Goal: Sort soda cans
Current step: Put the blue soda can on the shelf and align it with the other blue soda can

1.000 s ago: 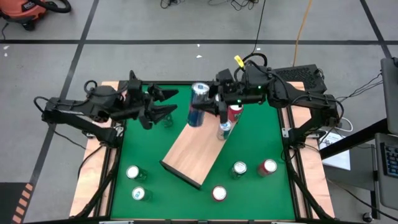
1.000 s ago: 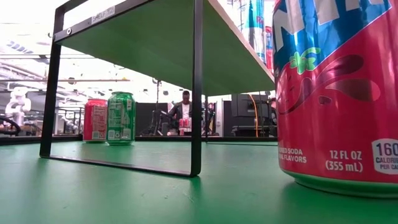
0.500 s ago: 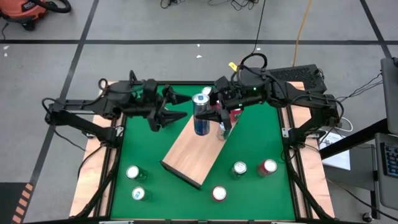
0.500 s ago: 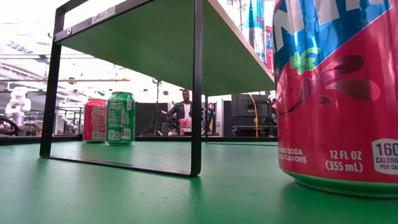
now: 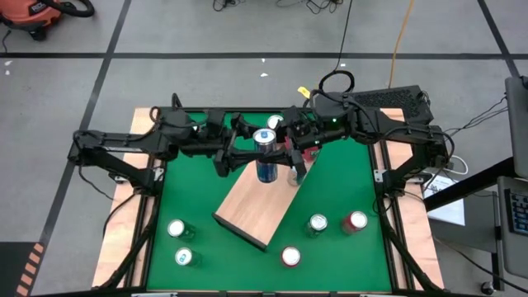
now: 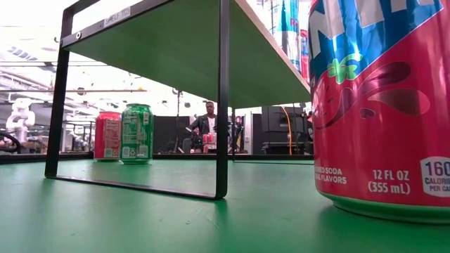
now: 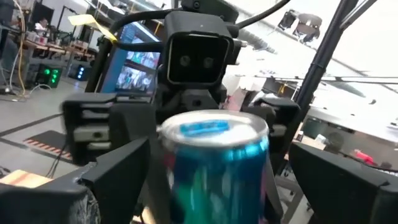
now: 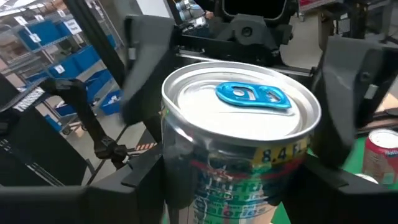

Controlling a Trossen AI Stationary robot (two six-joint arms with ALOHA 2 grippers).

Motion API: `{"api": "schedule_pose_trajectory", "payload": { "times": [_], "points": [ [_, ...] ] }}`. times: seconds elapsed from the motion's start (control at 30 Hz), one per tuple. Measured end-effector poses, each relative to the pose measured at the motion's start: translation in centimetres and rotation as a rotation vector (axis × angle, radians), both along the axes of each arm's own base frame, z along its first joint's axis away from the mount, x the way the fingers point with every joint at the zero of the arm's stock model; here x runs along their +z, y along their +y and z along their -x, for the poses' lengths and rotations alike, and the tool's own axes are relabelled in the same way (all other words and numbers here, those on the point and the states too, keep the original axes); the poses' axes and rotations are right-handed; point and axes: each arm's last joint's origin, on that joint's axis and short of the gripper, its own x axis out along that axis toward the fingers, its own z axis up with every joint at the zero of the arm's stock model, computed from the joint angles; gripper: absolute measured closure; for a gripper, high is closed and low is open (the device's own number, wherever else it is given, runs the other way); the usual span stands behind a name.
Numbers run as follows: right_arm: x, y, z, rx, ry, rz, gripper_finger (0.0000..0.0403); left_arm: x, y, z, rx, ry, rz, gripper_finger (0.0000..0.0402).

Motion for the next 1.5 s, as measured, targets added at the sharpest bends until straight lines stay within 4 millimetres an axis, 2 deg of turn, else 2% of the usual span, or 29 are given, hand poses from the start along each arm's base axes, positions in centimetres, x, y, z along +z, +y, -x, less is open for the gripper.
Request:
{"api": "schedule_pose_trajectory", "payload": {
  "times": [0.2, 0.57, 0.73, 0.93, 1.3, 1.5],
  "points": [
    [-0.6, 0.0, -0.7, -0.004, 0.03, -0.017, 0.0167, -0.5, -0.1, -1.1, 0.004, -0.016, 0.003, 0.0029],
    [-0.8, 0.0, -0.8, -0.003, 0.038, -0.025, 0.0167, -0.9, -0.1, -1.3, 0.005, 0.02, -0.028, 0.0148],
    [-0.9, -0.1, -0.8, -0.021, 0.047, -0.025, 0.0167, -1.0, -0.1, -1.3, 0.002, 0.028, -0.026, 0.0182],
    [-1.2, -0.1, -0.8, -0.055, 0.09, -0.064, 0.0155, -1.0, -0.2, -1.2, -0.006, 0.033, -0.022, 0.0184],
    [-1.5, -0.3, -0.4, -0.126, 0.164, -0.153, 0.0074, -0.8, 0.0, -0.8, 0.038, 0.029, -0.016, 0.0184],
    [-1.7, 0.1, 0.0, -0.144, 0.2, -0.16, 0.0064, -0.6, 0.1, -0.7, 0.076, 0.005, -0.005, 0.0169]
  ]
}}
